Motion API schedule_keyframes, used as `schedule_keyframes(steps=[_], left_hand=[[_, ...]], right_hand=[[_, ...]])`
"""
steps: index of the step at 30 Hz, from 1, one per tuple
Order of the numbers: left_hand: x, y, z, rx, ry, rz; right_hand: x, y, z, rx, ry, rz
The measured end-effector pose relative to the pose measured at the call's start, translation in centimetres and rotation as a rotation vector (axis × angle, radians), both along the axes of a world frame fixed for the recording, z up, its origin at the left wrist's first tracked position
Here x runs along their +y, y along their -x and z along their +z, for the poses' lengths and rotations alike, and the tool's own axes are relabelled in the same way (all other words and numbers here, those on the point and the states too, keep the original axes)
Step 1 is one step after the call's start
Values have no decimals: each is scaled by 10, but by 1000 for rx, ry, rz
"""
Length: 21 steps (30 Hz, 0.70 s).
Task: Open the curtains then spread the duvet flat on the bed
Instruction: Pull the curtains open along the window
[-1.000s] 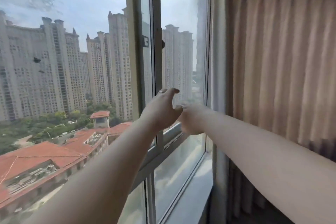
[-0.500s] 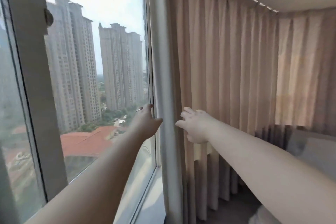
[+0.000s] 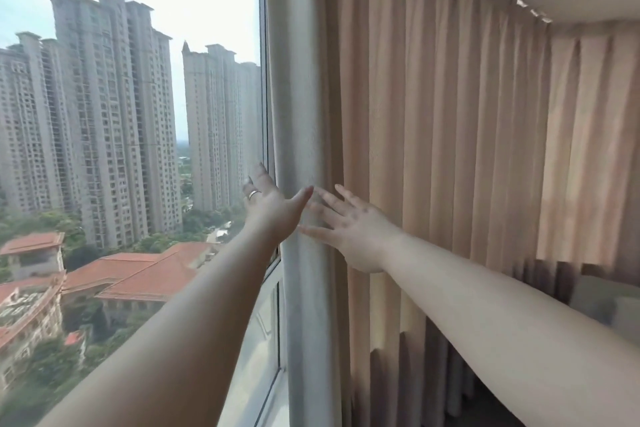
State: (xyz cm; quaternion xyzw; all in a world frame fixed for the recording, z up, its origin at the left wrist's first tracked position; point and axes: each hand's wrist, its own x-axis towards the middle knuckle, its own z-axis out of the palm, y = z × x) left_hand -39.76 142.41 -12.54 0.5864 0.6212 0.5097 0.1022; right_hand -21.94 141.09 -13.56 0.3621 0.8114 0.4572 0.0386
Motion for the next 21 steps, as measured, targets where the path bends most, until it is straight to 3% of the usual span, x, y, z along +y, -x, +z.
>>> schedule_keyframes(steps=[4, 8, 16, 21], left_hand=[[74, -1, 10, -80, -92, -56], [154, 7, 13, -162, -227, -115], [253, 10, 7, -204, -123, -306], [296, 8, 10, -155, -193, -227]], right_hand=[[66, 9, 21, -46, -135, 21], [132, 19, 34, -63, -130, 0], [228, 17, 31, -94, -115, -74], [293, 10, 42, -135, -128, -79]])
